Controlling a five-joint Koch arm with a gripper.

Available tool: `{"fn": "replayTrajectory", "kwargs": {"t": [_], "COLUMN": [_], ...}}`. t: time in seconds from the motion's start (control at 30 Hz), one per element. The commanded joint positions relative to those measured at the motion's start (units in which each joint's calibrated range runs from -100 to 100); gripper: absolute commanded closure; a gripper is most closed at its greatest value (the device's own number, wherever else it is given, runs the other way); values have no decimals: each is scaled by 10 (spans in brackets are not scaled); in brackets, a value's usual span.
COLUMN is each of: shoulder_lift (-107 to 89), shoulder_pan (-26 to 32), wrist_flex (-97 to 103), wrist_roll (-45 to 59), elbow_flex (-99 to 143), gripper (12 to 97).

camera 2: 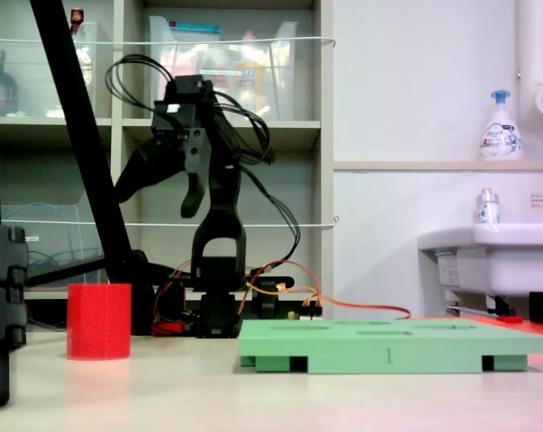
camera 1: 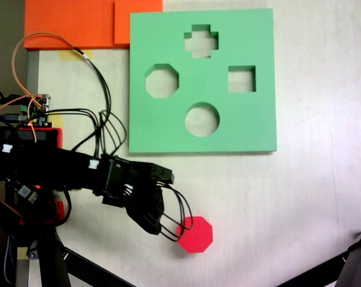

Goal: Put the octagonal pillar block into the corresponding hole

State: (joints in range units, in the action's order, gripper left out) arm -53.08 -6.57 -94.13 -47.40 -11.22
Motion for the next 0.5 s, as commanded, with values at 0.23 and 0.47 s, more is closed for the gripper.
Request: {"fn": "replayTrajectory", "kwargs": {"t": [0.23,0.47], "shoulder_lift": [163,292], "shoulder_pan": [-24,-35], "wrist_flex": [-29,-17], "wrist_roll": [62,80], "elbow_flex": [-47,-68], "gripper": [309,309]}}
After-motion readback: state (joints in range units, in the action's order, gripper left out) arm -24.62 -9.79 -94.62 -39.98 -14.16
